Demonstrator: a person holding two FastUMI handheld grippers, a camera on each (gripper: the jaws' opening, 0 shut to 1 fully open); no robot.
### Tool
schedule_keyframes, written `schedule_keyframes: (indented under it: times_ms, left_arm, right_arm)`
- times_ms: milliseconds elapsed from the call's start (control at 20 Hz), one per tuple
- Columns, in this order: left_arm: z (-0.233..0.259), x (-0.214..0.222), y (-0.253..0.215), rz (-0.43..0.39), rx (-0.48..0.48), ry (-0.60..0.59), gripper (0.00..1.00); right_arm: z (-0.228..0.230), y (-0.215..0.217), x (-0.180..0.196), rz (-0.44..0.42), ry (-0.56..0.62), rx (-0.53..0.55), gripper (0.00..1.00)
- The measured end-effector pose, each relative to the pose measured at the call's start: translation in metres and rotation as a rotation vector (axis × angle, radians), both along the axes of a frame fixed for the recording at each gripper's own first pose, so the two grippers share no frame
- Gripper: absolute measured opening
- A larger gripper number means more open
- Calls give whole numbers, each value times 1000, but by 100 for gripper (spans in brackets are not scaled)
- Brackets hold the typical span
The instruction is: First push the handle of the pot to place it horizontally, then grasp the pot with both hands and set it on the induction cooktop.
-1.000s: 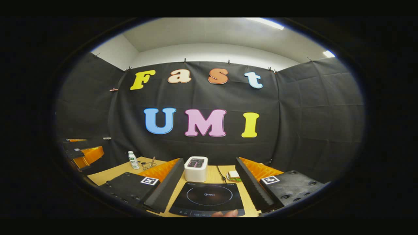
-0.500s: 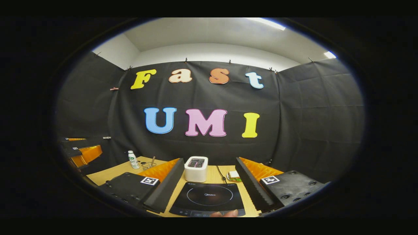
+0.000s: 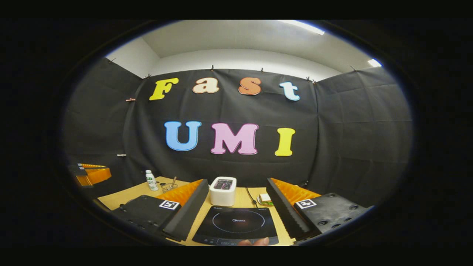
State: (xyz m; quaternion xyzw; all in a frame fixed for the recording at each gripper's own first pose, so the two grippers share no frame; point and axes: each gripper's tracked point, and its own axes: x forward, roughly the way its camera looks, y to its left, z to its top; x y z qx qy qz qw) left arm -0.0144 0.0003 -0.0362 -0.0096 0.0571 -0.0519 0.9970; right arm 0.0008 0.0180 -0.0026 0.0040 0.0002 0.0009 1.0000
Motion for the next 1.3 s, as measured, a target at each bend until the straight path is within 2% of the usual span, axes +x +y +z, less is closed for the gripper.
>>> schedule_keyframes:
  times_ms: [250,450,700,950,1150,1300]
  left_arm:
    - [-48,-12,13,-20,9,157,5]
    - [-108,-38,0,-183,-9,366,5]
    - [-166,-60,15,-268,56,570,5]
    - [-227,-78,44,-356,79,806,5]
    - [-256,-71,74,-376,125,895,5]
    - [-270,-63,81,-426,82,923,5]
  right_arm:
    - [-6,3,1,8,15,-18,98]
    - [-13,4,3,13,33,-22,98]
    - [-18,4,5,16,51,-41,96]
    - [-21,-2,7,7,63,-53,96]
    - [-22,-8,8,-7,68,-58,96]
    - [-25,-13,7,-18,77,-59,96]
